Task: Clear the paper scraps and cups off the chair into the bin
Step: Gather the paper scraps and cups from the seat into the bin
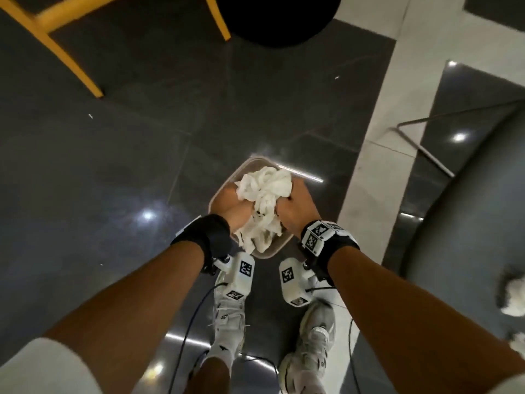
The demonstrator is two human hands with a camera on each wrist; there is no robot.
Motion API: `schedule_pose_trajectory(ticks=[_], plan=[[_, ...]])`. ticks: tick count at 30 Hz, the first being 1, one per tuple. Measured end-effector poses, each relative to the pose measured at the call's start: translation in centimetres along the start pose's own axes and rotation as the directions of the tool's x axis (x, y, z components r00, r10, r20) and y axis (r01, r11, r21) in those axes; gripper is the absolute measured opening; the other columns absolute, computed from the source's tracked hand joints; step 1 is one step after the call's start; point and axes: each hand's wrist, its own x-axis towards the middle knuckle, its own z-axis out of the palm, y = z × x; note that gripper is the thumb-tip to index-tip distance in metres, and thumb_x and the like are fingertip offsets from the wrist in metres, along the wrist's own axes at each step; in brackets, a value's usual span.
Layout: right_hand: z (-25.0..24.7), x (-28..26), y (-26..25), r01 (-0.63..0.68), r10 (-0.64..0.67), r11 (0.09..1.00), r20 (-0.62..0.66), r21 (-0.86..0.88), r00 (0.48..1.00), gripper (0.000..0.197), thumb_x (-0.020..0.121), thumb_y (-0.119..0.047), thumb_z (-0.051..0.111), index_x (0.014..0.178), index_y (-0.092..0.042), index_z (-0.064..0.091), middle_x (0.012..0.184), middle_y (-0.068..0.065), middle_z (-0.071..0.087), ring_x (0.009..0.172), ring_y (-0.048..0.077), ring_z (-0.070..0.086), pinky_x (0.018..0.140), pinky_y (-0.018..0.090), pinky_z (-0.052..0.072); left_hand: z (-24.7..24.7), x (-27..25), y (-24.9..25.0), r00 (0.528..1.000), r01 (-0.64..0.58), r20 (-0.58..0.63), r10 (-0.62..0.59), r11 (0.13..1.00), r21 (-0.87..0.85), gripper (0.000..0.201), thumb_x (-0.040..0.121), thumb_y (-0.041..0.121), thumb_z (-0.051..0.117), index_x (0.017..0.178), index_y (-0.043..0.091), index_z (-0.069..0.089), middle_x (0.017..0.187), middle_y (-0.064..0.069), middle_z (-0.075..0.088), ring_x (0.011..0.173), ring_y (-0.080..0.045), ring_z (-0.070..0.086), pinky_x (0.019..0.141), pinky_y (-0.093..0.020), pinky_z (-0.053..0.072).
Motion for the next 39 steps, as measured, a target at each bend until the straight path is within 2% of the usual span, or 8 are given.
schedule_pose_trajectory(ticks=[3, 6, 12, 16, 20, 26, 32, 39], plan=[[3.9, 1.4, 4.1, 0.099, -0.044, 0.963, 0.217, -0.250, 0.975, 0.073, 0.087, -0.053, 0.049, 0.151, -0.033, 0.022, 0.158, -0.002, 0.028, 0.147, 0.017, 0.024, 0.118, 0.040, 0.025, 1.4, 3.4, -3.1, 0.998, -0.024, -0.059, 0.029, 0.996, 0.088, 0.034, 0.092, 0.022, 0.065, 0.126, 0.019, 0.062, 0.125, -0.007, 0.067, 0.118, -0.030, 0.063, 0.101, -0.035, 0.049], [6.2, 2.7, 7.4, 0.368, -0.194, 0.790, 0.370, -0.490, 0.908, 0.077, 0.095, -0.046, 0.044, 0.158, -0.027, 0.003, 0.166, 0.004, -0.003, 0.154, 0.027, -0.001, 0.125, 0.047, 0.012, 2.7, 6.0, -4.3, 0.996, 0.055, -0.076, -0.047, 0.994, 0.099, 0.038, 0.097, 0.013, 0.059, 0.133, 0.003, 0.054, 0.119, -0.012, 0.066, 0.114, -0.035, 0.062, 0.092, -0.028, 0.053], [8.0, 7.2, 10.3, 0.221, 0.150, 0.614, 0.388, -0.758, 0.909, 0.083, 0.089, -0.048, 0.054, 0.157, -0.022, 0.015, 0.161, 0.006, 0.024, 0.145, 0.031, 0.029, 0.119, 0.047, 0.027, 4.2, 9.2, -5.2, 0.980, 0.197, 0.034, -0.195, 0.959, -0.203, 0.065, 0.060, 0.028, 0.066, 0.125, 0.025, 0.057, 0.122, -0.002, 0.066, 0.115, -0.028, 0.062, 0.098, -0.046, 0.052], [8.1, 7.5, 7.5, 0.183, 0.192, 0.471, 0.303, -0.863, 0.934, 0.071, 0.096, -0.041, 0.047, 0.156, -0.015, 0.019, 0.161, 0.009, 0.022, 0.146, 0.035, 0.025, 0.119, 0.051, 0.022, 3.5, 7.4, -3.3, 0.987, 0.135, 0.085, -0.138, 0.990, 0.037, 0.086, 0.084, 0.024, 0.057, 0.158, 0.023, 0.014, 0.158, -0.007, 0.035, 0.141, -0.030, 0.039, 0.114, -0.041, 0.033], [3.9, 5.5, 4.3, 0.173, 0.167, 0.579, 0.323, -0.796, 0.931, 0.074, 0.096, -0.050, 0.041, 0.157, -0.021, 0.011, 0.161, 0.016, 0.021, 0.143, 0.037, 0.033, 0.117, 0.053, 0.029, 2.3, 5.9, -0.9, 0.995, 0.001, 0.087, -0.039, 0.913, 0.407, 0.093, 0.094, 0.027, 0.056, 0.160, 0.018, -0.009, 0.169, -0.011, 0.008, 0.153, -0.033, 0.020, 0.123, -0.043, 0.024], [-5.0, 1.8, -1.4, 0.244, 0.121, 0.589, 0.383, -0.770, 0.916, 0.036, 0.087, -0.041, 0.039, 0.100, -0.018, 0.062, 0.107, 0.011, 0.065, 0.104, 0.036, 0.064, 0.083, 0.037, 0.050, 1.9, 2.6, 1.1, 0.999, -0.042, 0.013, 0.042, 0.872, 0.487, 0.094, 0.076, 0.037, 0.071, 0.155, 0.021, 0.023, 0.152, -0.005, 0.044, 0.139, -0.028, 0.045, 0.114, -0.042, 0.040], [-13.5, -3.4, -4.8, 0.059, 0.063, 0.842, 0.206, -0.537, 0.977, 0.029, 0.093, -0.020, 0.049, 0.114, -0.017, 0.069, 0.116, 0.009, 0.071, 0.108, 0.029, 0.065, 0.098, 0.038, 0.051, 1.7, -3.3, 4.8, 0.989, -0.044, -0.073, 0.130, 0.720, 0.692, 0.093, 0.081, 0.057, 0.059, 0.156, 0.021, 0.017, 0.162, -0.010, 0.027, 0.144, -0.040, 0.031, 0.117, -0.053, 0.024], [-22.7, -10.2, -4.5, -0.012, 0.009, 0.986, -0.016, -0.169, 1.000, 0.025, 0.087, -0.026, 0.053, 0.109, -0.027, 0.064, 0.095, -0.003, 0.072, 0.089, 0.017, 0.070, 0.085, 0.033, 0.056, 5.0, -9.9, 11.6, 0.990, -0.107, 0.006, 0.139, 0.740, 0.665, 0.075, 0.080, 0.057, 0.055, 0.144, 0.023, 0.038, 0.130, -0.009, 0.064, 0.115, -0.033, 0.062, 0.101, -0.044, 0.051]])
